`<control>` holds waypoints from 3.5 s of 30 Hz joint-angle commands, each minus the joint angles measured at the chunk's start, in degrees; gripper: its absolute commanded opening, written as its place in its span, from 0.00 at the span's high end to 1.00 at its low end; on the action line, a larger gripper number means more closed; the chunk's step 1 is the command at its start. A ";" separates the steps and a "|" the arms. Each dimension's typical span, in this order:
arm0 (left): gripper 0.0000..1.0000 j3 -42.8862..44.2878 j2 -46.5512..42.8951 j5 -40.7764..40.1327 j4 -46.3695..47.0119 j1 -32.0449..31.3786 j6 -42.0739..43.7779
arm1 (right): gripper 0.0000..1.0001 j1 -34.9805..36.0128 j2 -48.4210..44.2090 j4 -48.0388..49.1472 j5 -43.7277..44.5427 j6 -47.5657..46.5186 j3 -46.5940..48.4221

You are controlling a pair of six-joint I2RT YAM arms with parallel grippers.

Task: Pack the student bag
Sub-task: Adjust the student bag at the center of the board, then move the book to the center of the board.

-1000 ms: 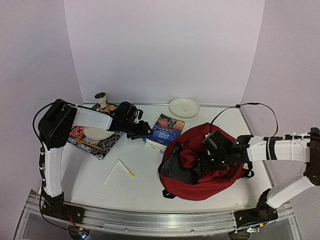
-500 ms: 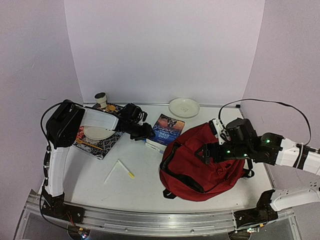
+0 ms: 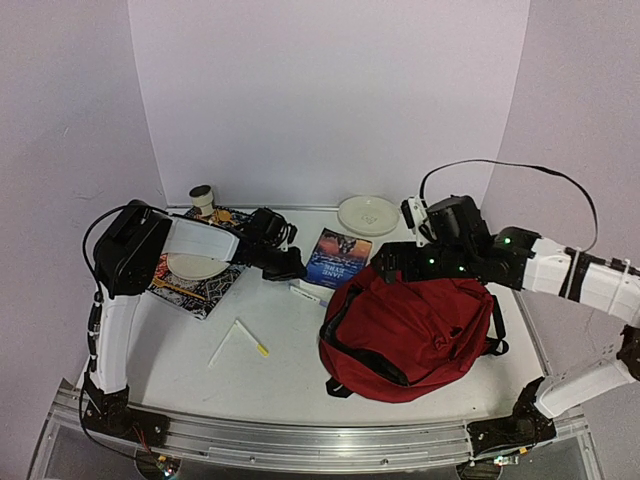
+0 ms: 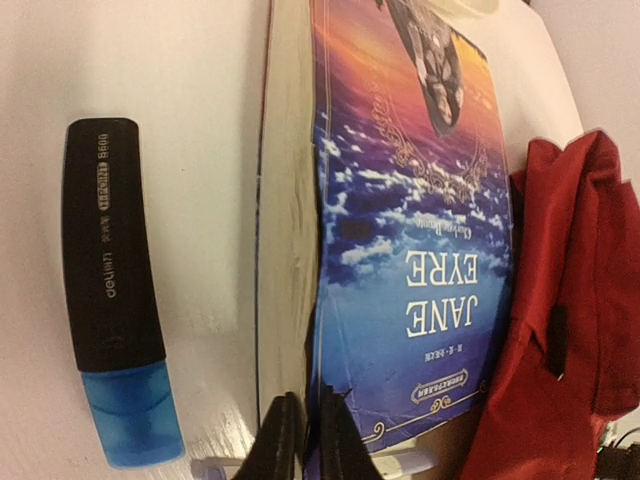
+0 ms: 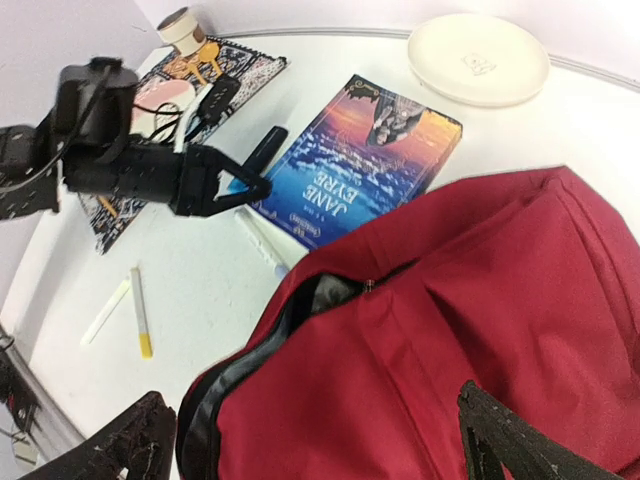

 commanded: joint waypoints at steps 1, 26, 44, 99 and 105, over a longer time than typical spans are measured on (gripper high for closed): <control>1.00 -2.10 -2.40 -0.48 -2.13 -0.80 0.45 | 0.02 -1.62 7.97 2.74 0.79 -1.42 7.71; 0.65 -8.32 -11.53 -2.73 0.19 -0.37 -1.94 | 0.16 -10.24 47.35 4.75 -4.82 10.19 32.47; 0.38 6.55 0.83 1.73 -0.90 -0.23 -1.47 | 0.23 -10.59 56.83 4.58 -13.97 9.12 36.42; 0.48 -23.64 -20.86 -1.04 5.53 0.21 -9.47 | 0.13 -4.98 39.10 8.77 -22.57 6.45 20.10; 0.50 -24.67 -19.27 2.03 8.41 0.99 -11.67 | 0.14 -3.32 41.76 8.80 -21.36 6.44 22.96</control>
